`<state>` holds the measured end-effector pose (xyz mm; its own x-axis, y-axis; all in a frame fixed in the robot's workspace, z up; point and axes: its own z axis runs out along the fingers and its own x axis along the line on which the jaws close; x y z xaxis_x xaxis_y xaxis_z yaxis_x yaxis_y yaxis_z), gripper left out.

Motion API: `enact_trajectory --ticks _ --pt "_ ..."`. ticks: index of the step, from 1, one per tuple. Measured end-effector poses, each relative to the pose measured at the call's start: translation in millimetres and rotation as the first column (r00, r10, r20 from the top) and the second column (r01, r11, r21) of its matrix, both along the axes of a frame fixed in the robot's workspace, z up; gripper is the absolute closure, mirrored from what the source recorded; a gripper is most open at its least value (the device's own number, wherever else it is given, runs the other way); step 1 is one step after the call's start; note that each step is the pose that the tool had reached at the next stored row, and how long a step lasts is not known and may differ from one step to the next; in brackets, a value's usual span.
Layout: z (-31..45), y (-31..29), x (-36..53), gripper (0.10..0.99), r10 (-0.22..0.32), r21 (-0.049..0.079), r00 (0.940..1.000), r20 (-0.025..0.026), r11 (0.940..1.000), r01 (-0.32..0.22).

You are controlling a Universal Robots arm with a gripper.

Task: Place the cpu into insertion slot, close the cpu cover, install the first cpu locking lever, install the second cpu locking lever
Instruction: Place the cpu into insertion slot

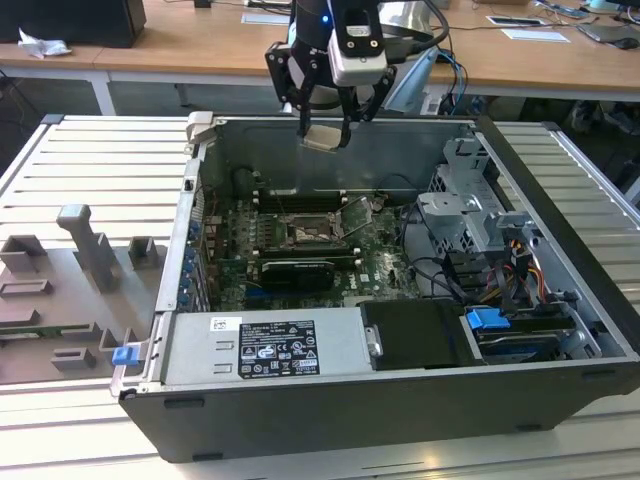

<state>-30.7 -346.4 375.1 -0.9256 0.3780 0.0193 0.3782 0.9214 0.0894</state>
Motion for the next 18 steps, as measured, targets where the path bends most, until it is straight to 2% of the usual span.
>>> enact_trajectory --ticks 11,18 --pt "0.0 0.0 0.0 0.545 -0.077 0.000 0.9970 0.0000 0.9970 0.077" --pt "0.0 0.0 0.0 0.545 -0.122 0.000 0.9925 0.0000 0.9925 0.122"
